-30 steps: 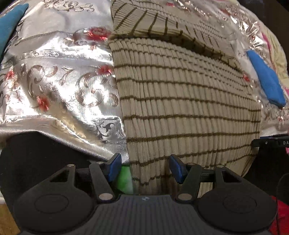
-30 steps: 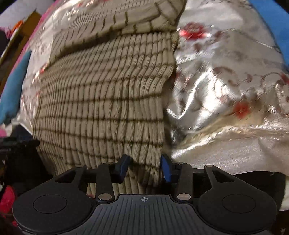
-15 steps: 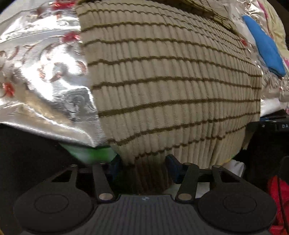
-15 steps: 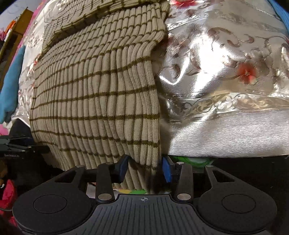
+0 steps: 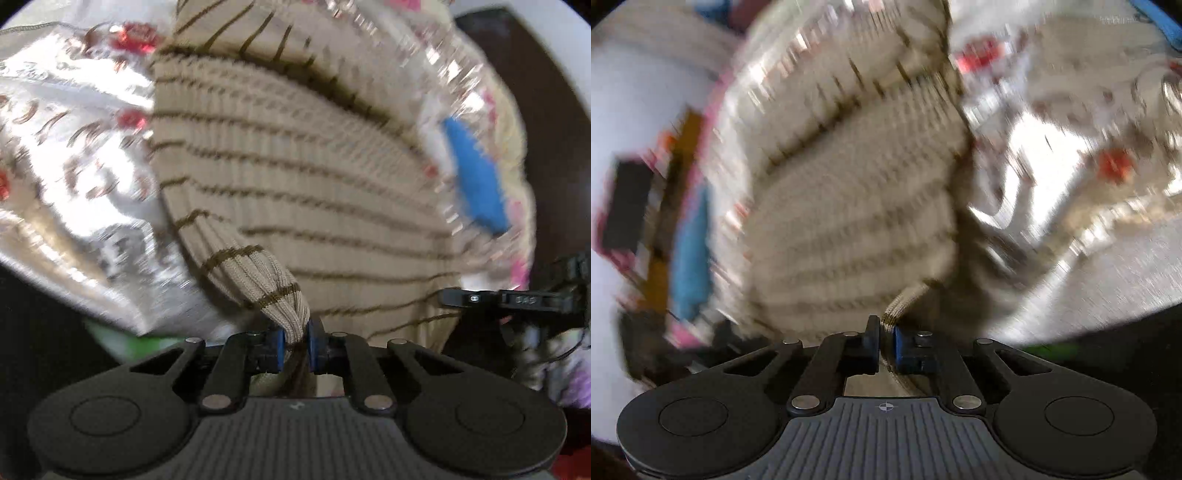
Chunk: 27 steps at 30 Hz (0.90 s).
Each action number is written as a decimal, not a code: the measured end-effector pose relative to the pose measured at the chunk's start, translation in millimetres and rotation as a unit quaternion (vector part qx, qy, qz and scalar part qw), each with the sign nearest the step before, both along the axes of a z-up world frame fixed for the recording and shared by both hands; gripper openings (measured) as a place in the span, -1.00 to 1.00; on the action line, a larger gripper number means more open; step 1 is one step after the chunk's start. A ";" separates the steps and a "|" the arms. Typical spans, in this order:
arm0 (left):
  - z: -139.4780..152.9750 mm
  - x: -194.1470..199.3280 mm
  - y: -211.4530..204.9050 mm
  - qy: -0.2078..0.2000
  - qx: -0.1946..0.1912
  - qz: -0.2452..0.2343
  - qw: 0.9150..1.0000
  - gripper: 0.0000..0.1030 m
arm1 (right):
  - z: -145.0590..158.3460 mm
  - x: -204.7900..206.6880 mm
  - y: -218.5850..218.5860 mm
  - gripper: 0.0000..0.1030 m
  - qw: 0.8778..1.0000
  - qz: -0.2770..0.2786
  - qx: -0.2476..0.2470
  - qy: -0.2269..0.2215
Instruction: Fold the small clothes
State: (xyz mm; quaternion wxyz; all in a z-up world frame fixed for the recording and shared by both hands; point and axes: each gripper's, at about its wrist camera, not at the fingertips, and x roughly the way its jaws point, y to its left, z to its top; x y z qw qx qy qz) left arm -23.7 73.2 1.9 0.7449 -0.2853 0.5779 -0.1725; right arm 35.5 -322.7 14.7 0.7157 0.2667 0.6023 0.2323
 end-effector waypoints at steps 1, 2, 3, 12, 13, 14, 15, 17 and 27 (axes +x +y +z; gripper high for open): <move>5.1 3.1 2.2 -0.011 -0.013 0.005 1.000 -0.68 | 6.6 3.5 -1.4 -0.84 1.000 -0.016 0.022 -0.013; 9.3 7.2 2.0 -0.024 -0.023 0.010 0.999 -0.68 | 12.0 7.7 -1.7 -0.84 0.998 -0.029 0.042 -0.027; 15.8 13.4 5.5 -0.039 -0.036 0.018 0.998 -0.68 | 19.8 13.6 -2.7 -0.84 0.996 -0.043 0.063 -0.044; 31.1 92.4 68.4 -0.136 -0.144 0.179 0.964 -0.68 | 27.0 114.0 -14.4 -0.79 0.964 -0.189 0.142 -0.120; 24.9 102.8 73.1 -0.134 -0.143 0.199 0.960 -0.68 | 19.2 127.7 -14.8 -0.75 0.962 -0.207 0.138 -0.114; 19.3 111.5 76.3 -0.133 -0.137 0.215 0.958 -0.68 | 12.4 139.2 -12.9 -0.75 0.962 -0.214 0.131 -0.103; 13.8 118.5 78.3 -0.129 -0.127 0.233 0.956 -0.68 | 7.1 147.7 -10.3 -0.74 0.964 -0.212 0.126 -0.098; 4.5 125.6 78.0 -0.123 -0.126 0.249 0.952 -0.67 | 1.1 156.3 -2.4 -0.69 0.968 -0.205 0.110 -0.094; -6.1 110.3 81.9 -0.114 -0.080 0.254 0.957 -0.15 | 7.7 131.3 -1.7 -0.21 0.977 -0.158 0.030 -0.142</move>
